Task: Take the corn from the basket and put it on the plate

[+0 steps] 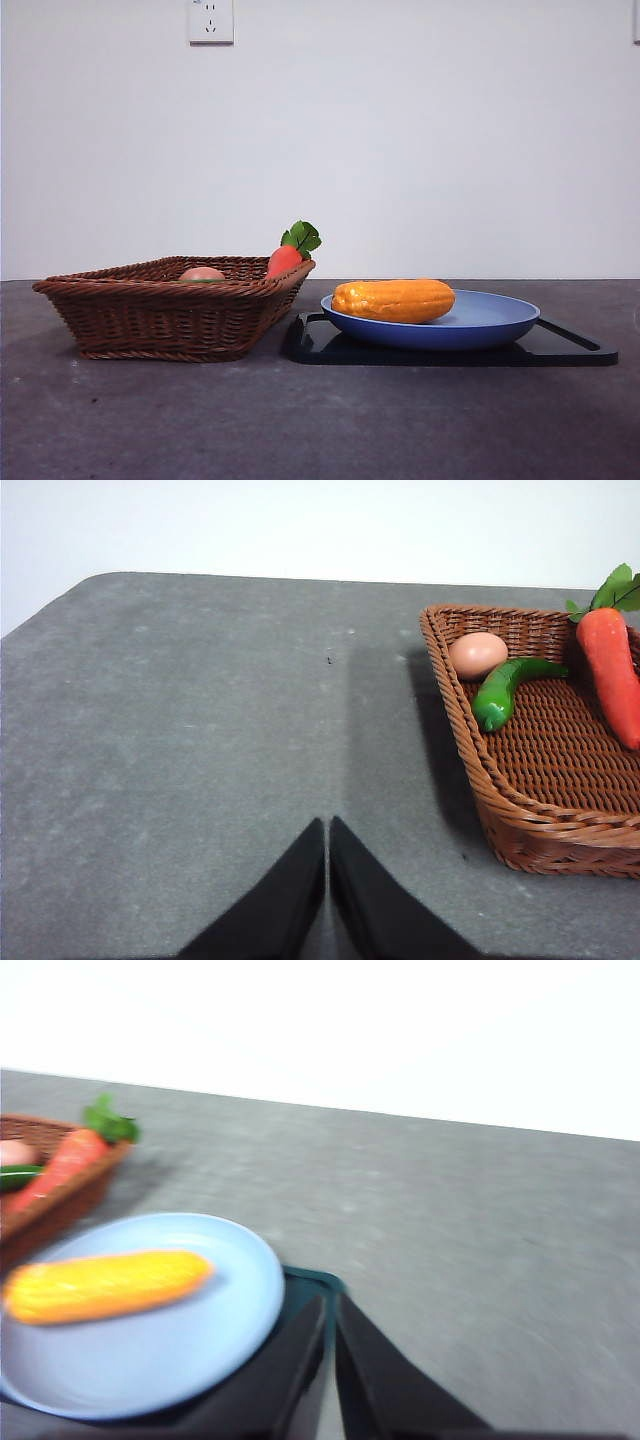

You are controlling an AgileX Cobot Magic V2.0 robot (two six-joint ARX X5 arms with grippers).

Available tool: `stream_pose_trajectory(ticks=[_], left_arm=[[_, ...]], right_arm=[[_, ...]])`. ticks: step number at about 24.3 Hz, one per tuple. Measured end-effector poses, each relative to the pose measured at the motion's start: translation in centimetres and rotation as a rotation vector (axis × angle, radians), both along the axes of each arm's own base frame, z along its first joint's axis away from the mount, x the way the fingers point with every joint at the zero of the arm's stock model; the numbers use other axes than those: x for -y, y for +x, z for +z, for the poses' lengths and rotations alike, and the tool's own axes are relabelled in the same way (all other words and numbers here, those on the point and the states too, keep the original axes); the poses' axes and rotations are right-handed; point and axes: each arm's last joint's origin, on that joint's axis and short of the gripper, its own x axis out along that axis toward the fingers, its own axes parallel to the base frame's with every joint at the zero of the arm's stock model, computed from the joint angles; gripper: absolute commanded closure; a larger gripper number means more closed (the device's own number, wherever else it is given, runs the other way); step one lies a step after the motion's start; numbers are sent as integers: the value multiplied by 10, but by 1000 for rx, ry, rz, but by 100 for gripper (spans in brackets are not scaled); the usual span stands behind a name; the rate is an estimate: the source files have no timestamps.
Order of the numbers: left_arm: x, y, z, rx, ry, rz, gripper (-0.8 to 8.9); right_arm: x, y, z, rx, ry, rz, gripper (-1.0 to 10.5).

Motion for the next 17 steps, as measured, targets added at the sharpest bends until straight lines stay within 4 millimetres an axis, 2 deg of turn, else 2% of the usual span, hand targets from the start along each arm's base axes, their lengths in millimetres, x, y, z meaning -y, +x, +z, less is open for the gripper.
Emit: stream_pose_trajectory(ticks=[5,12,17], left_arm=[[0,0,0,0,0,0,806],[0,0,0,0,0,0,806],[0,0,0,0,0,0,806]], right_arm=[[4,-10,-29,26,-5,-65,944],[5,-14,-54,41,-9,-104,944],[5,-17,-63,7,-11,-104,944]])
